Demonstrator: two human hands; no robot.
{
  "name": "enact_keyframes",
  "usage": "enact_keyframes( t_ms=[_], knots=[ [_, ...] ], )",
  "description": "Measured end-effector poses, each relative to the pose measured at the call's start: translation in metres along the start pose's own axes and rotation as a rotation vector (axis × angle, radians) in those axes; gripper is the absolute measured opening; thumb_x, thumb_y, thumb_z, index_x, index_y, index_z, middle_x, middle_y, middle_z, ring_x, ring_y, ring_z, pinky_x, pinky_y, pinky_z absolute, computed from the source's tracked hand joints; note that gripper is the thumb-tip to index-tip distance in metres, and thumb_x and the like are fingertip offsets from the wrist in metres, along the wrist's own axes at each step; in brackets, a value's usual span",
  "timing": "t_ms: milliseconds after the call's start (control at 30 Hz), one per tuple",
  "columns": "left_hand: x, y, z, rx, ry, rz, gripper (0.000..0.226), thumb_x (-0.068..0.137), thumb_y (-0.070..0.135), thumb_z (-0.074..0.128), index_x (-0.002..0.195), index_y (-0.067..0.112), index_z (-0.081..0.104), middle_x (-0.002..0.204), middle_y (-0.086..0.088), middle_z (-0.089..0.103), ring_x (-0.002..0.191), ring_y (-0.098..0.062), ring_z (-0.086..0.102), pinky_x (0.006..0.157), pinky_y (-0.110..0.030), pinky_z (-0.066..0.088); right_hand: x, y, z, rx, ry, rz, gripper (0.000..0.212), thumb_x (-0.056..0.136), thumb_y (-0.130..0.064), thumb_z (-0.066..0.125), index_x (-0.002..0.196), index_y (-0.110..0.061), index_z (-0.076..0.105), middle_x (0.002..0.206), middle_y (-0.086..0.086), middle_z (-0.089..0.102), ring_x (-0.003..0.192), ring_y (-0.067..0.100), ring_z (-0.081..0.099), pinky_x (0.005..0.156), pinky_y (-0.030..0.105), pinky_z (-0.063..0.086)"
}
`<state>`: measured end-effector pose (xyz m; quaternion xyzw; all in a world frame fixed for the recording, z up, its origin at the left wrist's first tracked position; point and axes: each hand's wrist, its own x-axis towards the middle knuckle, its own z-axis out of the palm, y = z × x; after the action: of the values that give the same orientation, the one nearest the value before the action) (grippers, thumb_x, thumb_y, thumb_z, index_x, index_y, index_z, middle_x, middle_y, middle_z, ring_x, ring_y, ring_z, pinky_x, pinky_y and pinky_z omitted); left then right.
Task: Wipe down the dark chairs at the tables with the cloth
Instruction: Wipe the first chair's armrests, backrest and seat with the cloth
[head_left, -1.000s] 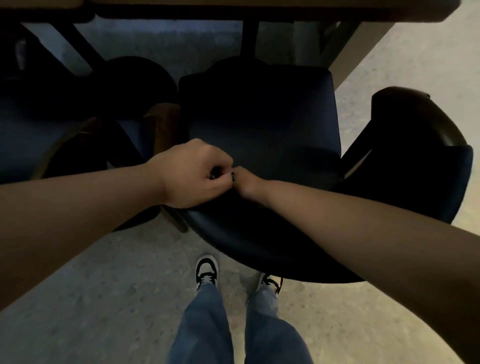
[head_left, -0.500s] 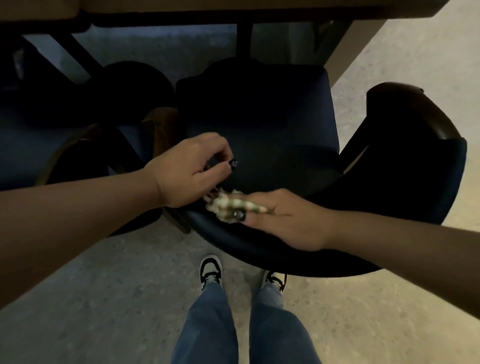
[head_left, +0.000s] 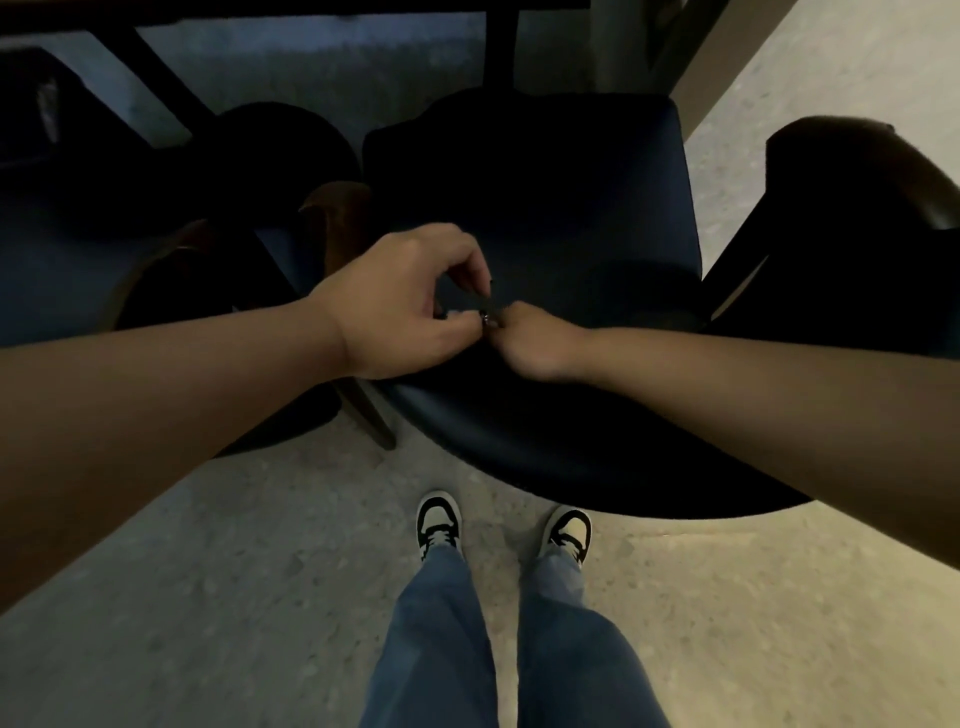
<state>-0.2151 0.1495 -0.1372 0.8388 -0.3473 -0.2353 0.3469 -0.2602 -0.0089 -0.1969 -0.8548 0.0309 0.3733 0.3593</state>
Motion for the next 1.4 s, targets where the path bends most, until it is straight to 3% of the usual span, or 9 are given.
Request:
enact_keyframes(
  t_ms=[167,233,367,500,600,933,1167,1267,1400],
  knots=[
    [0.003,0.0,0.0,0.01,0.027,-0.009,0.032,0.077,0.042,0.053,0.097,0.018,0.063,0.106,-0.001,0.061,0.096,-0.014,0.061,0.077,-0.03,0.054,-0.077,-0.021,-0.009,0.067,0.055,-0.213,0.027,0.097,-0.02,0.046,0.072,-0.025,0.053,0.071,-0.008,0.054,0.07,0.012,0.053,0.066,0.027,0.039],
    [0.002,0.0,0.0,0.001,0.03,-0.013,0.039,0.077,0.049,0.047,0.097,0.019,0.063,0.106,0.0,0.061,0.094,-0.013,0.061,0.075,-0.025,0.051,-0.111,-0.021,-0.01,0.023,0.05,-0.314,0.021,0.098,-0.024,0.045,0.108,-0.027,0.063,0.097,-0.011,0.064,0.091,0.005,0.057,0.083,0.02,0.043],
    [0.003,0.0,0.001,-0.003,0.012,0.0,0.033,0.08,0.047,0.049,0.096,0.022,0.061,0.106,-0.001,0.061,0.094,-0.015,0.061,0.075,-0.029,0.051,-0.135,-0.022,-0.007,-0.252,0.023,-0.4,0.052,0.099,-0.021,0.041,0.149,-0.021,0.028,0.154,-0.005,0.031,0.14,0.004,0.024,0.111,0.005,0.008],
    [0.003,-0.002,0.0,-0.01,0.001,-0.005,0.038,0.077,0.053,0.045,0.096,0.023,0.061,0.105,0.002,0.061,0.093,-0.01,0.059,0.069,-0.018,0.044,-0.115,-0.024,-0.015,-0.269,0.035,-0.271,0.03,0.096,-0.019,0.041,0.123,-0.016,0.055,0.119,0.009,0.063,0.109,0.026,0.059,0.094,0.036,0.045],
    [0.002,-0.001,0.0,-0.017,0.001,0.005,0.036,0.077,0.052,0.045,0.095,0.025,0.061,0.105,0.003,0.06,0.093,-0.012,0.061,0.068,-0.025,0.05,-0.083,-0.008,-0.022,-0.291,-0.043,-0.075,0.023,0.096,-0.02,0.041,0.079,-0.016,0.055,0.074,0.005,0.058,0.075,0.028,0.059,0.066,0.028,0.043],
    [0.002,-0.002,0.0,0.002,0.014,0.017,0.021,0.08,0.044,0.05,0.09,0.028,0.059,0.104,0.003,0.061,0.096,-0.008,0.059,0.082,-0.027,0.051,0.021,0.029,0.002,-0.253,-0.135,0.275,0.033,0.098,-0.019,0.04,0.113,0.001,0.061,0.117,0.019,0.062,0.101,0.029,0.061,0.072,0.026,0.04],
    [0.002,-0.003,0.001,-0.032,0.052,0.036,0.017,0.082,0.042,0.052,0.092,0.03,0.059,0.105,0.005,0.06,0.091,-0.009,0.061,0.068,-0.022,0.051,-0.06,-0.003,-0.017,-0.215,-0.019,-0.045,0.028,0.097,-0.027,0.042,0.072,-0.02,0.052,0.067,-0.003,0.053,0.069,0.02,0.055,0.055,0.029,0.035],
    [0.0,-0.005,0.001,-0.05,0.066,0.04,0.022,0.082,0.046,0.049,0.093,0.03,0.059,0.105,0.006,0.06,0.091,-0.006,0.06,0.066,-0.017,0.048,-0.127,-0.01,-0.013,-0.225,0.072,-0.249,0.029,0.095,-0.034,0.038,0.116,-0.029,0.057,0.11,-0.002,0.067,0.102,0.016,0.06,0.09,0.025,0.045],
    [0.001,-0.004,0.003,-0.044,0.065,0.06,0.024,0.08,0.045,0.048,0.092,0.028,0.059,0.103,0.005,0.06,0.092,-0.005,0.06,0.069,-0.014,0.044,-0.168,-0.004,-0.02,-0.38,0.026,-0.349,0.051,0.095,-0.034,0.036,0.146,-0.031,0.033,0.148,-0.017,0.034,0.134,-0.008,0.024,0.108,0.002,0.01]
  ],
)
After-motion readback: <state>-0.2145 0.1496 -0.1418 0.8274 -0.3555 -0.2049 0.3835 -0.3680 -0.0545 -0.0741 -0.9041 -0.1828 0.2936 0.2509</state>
